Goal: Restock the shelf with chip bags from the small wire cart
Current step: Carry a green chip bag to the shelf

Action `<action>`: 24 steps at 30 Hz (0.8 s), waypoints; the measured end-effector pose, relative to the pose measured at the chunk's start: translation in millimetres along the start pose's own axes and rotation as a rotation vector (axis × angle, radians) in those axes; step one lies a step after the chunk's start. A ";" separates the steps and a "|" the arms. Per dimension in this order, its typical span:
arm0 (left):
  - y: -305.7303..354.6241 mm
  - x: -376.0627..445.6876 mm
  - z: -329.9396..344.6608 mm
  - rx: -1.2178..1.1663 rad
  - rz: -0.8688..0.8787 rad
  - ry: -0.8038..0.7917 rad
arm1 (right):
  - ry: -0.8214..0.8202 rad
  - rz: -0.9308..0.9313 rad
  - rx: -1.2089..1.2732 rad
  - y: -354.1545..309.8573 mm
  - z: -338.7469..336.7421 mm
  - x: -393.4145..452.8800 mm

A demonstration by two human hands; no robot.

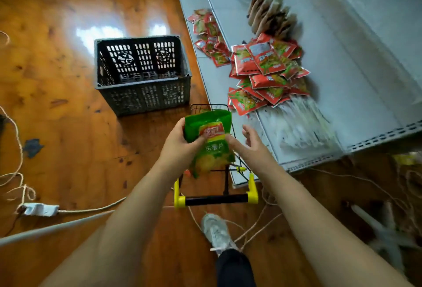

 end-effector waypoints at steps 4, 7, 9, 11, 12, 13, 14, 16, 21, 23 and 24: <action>44.5 -59.0 28.9 -0.121 -0.110 -0.164 | -0.130 -0.015 0.158 3.7 -33.9 -79.4; 58.0 -98.3 81.7 -0.079 -0.126 -0.287 | 0.033 -0.058 0.161 20.4 -72.8 -139.0; 49.2 -121.1 130.3 -0.023 -0.149 -0.366 | 0.219 -0.081 0.236 44.2 -103.6 -176.6; 32.4 -148.8 189.5 0.077 -0.161 -0.470 | 0.384 -0.048 0.350 81.7 -135.5 -215.6; 19.3 -162.1 220.1 0.126 -0.159 -0.519 | 0.445 -0.028 0.397 104.1 -149.6 -235.9; 6.5 -179.8 253.1 0.168 -0.162 -0.577 | 0.513 -0.001 0.428 132.7 -162.9 -257.1; -8.6 -198.5 288.0 0.191 -0.180 -0.625 | 0.590 0.022 0.473 164.1 -178.6 -280.3; -43.5 -240.6 364.3 0.231 -0.259 -0.717 | 0.736 0.068 0.620 226.1 -213.5 -332.4; -125.3 -386.2 561.8 0.308 -0.339 -0.935 | 1.023 0.187 0.916 395.2 -297.9 -483.8; -155.4 -457.7 638.7 0.351 -0.315 -1.073 | 1.167 0.225 0.943 463.1 -331.3 -554.5; -169.5 -491.8 672.8 0.359 -0.302 -1.128 | 1.230 0.231 0.959 491.9 -347.3 -589.6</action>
Point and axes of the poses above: each hand's wrist, its own x-axis towards the middle knuckle, its own z-axis out of the palm, y = z × x, the point moved 1 cm from there along x, towards the middle knuckle, and after that the axes turned 6 degrees about -x, right-handed, at the moved point
